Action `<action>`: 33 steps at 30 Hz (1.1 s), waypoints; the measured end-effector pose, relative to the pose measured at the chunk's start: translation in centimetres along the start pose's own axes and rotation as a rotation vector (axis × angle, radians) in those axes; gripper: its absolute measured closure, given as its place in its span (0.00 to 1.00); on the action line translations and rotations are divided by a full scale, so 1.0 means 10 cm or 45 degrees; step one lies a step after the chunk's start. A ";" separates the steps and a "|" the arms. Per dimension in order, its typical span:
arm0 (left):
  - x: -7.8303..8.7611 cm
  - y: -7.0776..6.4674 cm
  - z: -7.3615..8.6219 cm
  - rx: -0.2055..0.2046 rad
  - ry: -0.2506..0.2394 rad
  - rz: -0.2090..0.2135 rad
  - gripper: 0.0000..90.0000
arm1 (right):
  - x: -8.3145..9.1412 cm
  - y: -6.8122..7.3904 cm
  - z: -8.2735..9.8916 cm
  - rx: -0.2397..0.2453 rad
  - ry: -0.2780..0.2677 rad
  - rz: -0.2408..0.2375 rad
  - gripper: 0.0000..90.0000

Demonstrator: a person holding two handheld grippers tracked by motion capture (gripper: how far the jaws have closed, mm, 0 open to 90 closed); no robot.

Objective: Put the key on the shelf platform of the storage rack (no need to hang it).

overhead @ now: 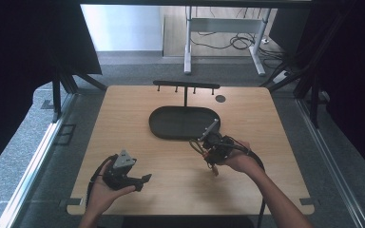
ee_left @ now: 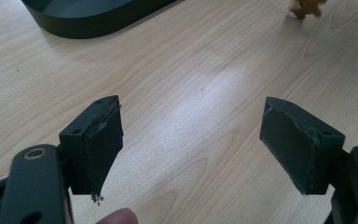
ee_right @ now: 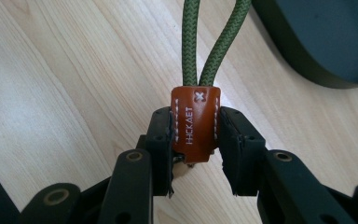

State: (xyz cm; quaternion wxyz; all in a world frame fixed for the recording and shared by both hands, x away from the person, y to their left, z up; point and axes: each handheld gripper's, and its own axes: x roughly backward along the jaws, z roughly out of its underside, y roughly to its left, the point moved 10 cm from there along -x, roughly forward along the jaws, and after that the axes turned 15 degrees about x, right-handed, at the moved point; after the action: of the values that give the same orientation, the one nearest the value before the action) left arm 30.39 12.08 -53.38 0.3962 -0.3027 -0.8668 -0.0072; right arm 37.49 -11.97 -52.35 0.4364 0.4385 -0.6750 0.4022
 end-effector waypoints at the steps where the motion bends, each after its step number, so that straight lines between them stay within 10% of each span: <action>1: 0.00 0.00 0.00 0.001 0.000 0.000 0.24 | 0.02 -0.01 -0.01 0.004 -0.002 0.003 0.74; 33: 0.00 0.01 0.01 0.001 0.006 0.000 0.24 | 0.34 -0.33 -0.21 -0.015 -0.019 0.077 0.74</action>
State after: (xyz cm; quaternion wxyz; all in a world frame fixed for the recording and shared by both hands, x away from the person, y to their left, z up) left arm 30.43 12.18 -53.47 0.3985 -0.3026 -0.8657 -0.0076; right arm 40.25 -11.83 -48.04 0.4214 0.4185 -0.6935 0.4079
